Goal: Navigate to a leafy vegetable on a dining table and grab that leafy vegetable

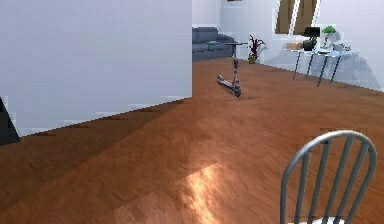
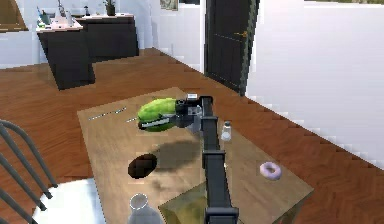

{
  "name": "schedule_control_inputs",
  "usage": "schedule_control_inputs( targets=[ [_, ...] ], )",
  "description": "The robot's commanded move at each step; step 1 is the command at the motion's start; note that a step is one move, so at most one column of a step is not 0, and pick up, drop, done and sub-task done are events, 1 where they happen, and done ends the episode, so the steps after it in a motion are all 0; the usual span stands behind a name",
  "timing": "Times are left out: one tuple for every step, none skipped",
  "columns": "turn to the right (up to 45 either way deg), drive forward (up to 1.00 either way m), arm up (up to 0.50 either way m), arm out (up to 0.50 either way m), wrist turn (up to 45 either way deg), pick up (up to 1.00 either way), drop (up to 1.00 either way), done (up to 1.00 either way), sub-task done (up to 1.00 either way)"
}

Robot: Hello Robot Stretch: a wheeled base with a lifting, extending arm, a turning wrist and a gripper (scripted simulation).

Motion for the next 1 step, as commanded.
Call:
schedule_control_inputs(
  targets=[
    [0.0,0.00,0.00,0.00,0.0,0.00,0.00,1.00,0.00]
  ],
)
